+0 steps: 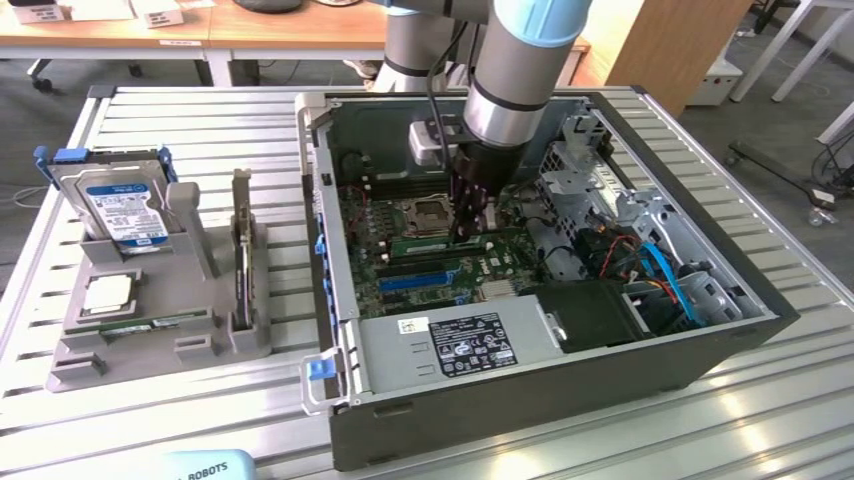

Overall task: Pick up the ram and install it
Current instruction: 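Insert the ram into the slot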

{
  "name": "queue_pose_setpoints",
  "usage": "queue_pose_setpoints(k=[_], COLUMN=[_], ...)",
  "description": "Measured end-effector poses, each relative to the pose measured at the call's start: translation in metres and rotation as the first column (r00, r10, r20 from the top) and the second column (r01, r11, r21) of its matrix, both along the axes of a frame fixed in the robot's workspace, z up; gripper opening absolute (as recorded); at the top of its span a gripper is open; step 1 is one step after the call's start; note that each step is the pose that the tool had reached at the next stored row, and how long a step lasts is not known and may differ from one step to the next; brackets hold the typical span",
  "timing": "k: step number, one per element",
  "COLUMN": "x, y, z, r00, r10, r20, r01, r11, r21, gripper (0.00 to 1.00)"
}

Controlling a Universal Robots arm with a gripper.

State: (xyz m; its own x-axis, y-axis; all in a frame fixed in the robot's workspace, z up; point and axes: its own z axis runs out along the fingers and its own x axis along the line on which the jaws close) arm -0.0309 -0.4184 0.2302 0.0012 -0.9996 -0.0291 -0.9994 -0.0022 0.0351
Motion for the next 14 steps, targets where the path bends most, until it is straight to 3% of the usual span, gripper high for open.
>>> queue_pose_setpoints(k=[14], x=[0.0010], y=[0.0001], z=[-0.0029], r00=[1.0000], r10=[0.000], r20=[-0.0001], r01=[0.000], r11=[1.0000], r21=[0.0001], gripper=[0.12])
